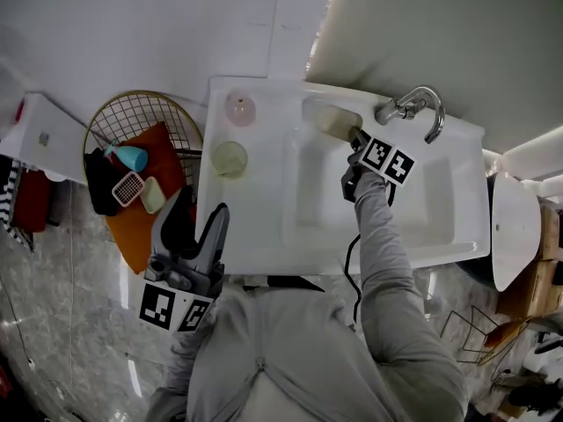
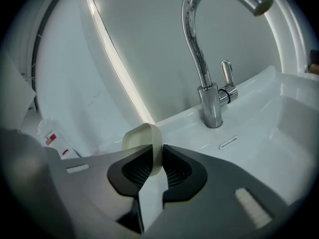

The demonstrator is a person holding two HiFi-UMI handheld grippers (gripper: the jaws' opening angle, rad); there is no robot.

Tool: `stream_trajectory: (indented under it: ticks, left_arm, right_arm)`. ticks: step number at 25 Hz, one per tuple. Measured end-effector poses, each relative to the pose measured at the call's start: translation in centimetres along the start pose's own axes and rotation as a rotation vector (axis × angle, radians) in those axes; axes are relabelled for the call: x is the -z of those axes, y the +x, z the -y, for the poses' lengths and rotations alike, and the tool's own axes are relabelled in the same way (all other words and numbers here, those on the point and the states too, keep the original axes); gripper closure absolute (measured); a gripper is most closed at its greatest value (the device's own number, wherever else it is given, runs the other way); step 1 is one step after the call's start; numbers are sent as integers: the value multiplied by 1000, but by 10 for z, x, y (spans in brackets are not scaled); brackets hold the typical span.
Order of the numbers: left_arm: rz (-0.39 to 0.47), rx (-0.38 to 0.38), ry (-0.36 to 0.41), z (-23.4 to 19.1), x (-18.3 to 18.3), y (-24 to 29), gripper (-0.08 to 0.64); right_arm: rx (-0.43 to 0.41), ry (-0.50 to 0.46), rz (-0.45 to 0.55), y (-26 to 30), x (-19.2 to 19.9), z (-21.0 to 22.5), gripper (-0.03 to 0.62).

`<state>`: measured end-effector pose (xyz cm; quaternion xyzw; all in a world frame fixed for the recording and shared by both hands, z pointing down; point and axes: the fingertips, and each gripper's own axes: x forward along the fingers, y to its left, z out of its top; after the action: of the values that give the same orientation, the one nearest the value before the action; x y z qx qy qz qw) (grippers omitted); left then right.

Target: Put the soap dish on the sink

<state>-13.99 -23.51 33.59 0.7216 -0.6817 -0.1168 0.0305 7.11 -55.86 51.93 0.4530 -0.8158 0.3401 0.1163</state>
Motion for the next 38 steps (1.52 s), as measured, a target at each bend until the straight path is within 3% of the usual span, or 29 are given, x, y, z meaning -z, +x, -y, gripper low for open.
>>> stream_trajectory:
  ticks: [12,23,38]
  left_arm:
    - [-7,-58,20,-8,0,0,291]
    - [-4,-27,49,-6,-4,28,291]
    - [-1,16,64,-2,-8,53,291]
  right_arm:
    - [77,-64,-107,48,-4,26,538]
    - [97,-94,-141,67,-5,33,540]
    - [84,-155,-60,62,-29,26,540]
